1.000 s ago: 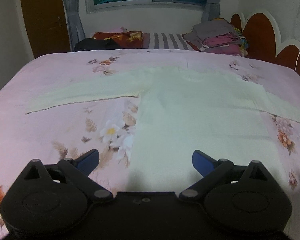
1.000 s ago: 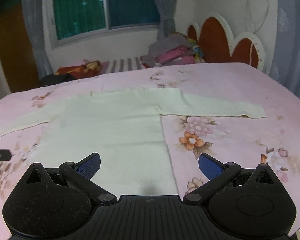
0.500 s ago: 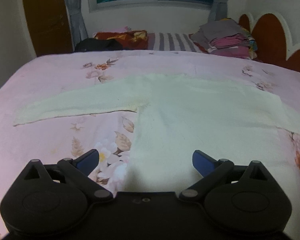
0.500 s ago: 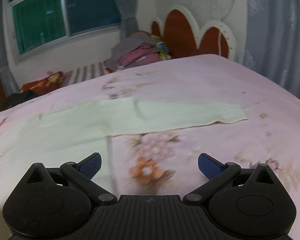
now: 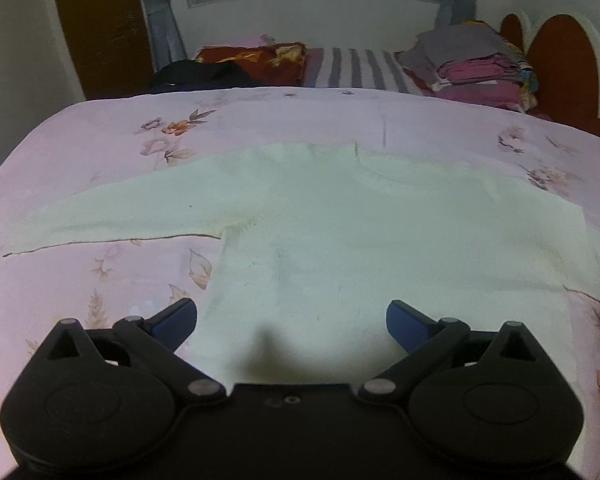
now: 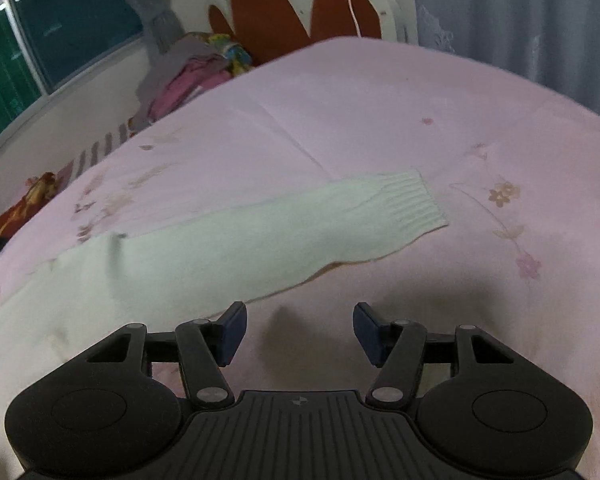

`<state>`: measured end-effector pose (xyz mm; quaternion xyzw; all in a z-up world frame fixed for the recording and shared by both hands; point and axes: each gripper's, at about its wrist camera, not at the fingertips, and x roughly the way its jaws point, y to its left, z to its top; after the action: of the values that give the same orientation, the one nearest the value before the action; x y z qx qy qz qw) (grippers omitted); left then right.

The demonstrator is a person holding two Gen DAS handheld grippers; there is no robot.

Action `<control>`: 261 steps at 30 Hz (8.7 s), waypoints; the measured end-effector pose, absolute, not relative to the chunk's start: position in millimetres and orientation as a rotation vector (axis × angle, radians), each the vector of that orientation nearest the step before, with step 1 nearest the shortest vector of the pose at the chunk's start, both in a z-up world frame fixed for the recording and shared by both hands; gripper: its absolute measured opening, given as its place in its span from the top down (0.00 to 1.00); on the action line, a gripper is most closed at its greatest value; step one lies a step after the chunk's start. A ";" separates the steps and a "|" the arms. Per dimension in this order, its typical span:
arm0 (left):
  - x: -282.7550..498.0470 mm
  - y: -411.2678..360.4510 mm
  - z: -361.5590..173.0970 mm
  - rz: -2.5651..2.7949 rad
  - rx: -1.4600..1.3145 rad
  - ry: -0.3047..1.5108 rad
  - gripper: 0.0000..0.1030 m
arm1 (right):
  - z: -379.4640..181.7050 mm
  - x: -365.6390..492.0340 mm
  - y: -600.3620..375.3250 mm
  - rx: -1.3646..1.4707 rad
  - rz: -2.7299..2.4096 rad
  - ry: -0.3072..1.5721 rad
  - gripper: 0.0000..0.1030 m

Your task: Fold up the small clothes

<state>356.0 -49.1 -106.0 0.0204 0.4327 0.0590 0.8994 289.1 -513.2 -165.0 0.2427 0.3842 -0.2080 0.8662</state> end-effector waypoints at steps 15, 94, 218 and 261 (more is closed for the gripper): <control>365.3 -51.2 -111.8 0.078 0.038 0.903 0.13 | -184.9 314.9 -569.2 0.573 -0.509 0.740 0.97; 459.4 -44.5 -126.6 -0.279 -0.178 0.668 0.93 | -173.3 342.5 -313.7 0.211 -0.111 0.814 0.25; 407.8 347.2 -191.8 0.314 -0.883 0.725 0.64 | -161.4 419.7 -79.3 0.095 0.331 0.875 0.62; 492.0 -60.3 -169.1 -0.480 -0.256 0.840 0.69 | -146.3 377.5 -233.0 0.238 0.077 0.794 0.61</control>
<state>492.0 -60.3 -169.1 -0.1229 0.4026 -0.2301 0.8774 377.5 -233.0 -146.3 0.1157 0.3858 0.0374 0.9145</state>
